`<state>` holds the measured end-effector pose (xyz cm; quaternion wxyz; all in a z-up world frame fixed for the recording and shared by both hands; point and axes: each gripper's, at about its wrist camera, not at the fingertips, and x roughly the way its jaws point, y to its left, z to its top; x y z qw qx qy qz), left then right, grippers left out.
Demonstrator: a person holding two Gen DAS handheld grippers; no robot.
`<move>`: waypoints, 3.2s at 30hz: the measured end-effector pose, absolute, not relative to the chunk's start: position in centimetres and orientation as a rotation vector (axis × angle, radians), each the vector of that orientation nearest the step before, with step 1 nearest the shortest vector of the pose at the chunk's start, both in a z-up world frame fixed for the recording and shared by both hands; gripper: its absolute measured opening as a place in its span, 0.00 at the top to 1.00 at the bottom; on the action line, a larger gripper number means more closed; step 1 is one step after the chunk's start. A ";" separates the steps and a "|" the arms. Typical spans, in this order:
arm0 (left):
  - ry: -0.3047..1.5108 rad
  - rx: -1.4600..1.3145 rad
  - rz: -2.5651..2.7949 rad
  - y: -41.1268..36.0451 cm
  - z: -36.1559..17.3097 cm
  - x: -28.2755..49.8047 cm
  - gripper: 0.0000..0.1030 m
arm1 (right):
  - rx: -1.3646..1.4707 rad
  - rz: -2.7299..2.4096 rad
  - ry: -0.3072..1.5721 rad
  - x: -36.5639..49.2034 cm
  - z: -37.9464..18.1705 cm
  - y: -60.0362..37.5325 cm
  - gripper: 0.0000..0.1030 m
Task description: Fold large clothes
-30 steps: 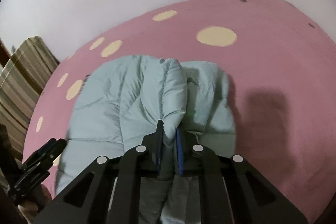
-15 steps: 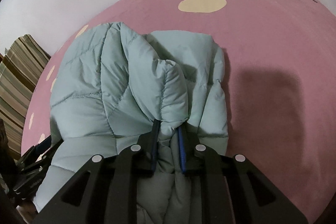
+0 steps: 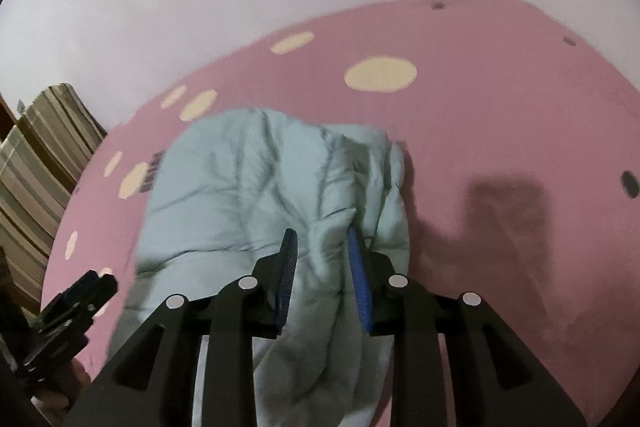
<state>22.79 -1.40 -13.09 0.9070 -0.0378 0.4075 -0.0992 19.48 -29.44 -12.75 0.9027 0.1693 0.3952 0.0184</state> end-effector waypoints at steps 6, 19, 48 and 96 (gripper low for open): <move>0.881 -0.095 -0.223 -1.3 -14.1 21.9 0.24 | 0.306 0.120 0.804 15.8 -11.2 -26.7 0.74; 0.986 -0.042 -0.209 -2.9 -17.8 22.9 0.23 | 0.232 0.070 0.949 17.4 -18.0 -25.9 0.78; 1.019 0.027 -0.186 -4.1 -20.4 24.0 0.23 | 0.270 0.056 0.923 16.9 -19.5 -26.1 0.78; 1.042 0.171 -0.189 -7.8 -20.7 35.1 0.28 | 0.194 0.036 0.954 28.0 -18.7 -28.2 0.74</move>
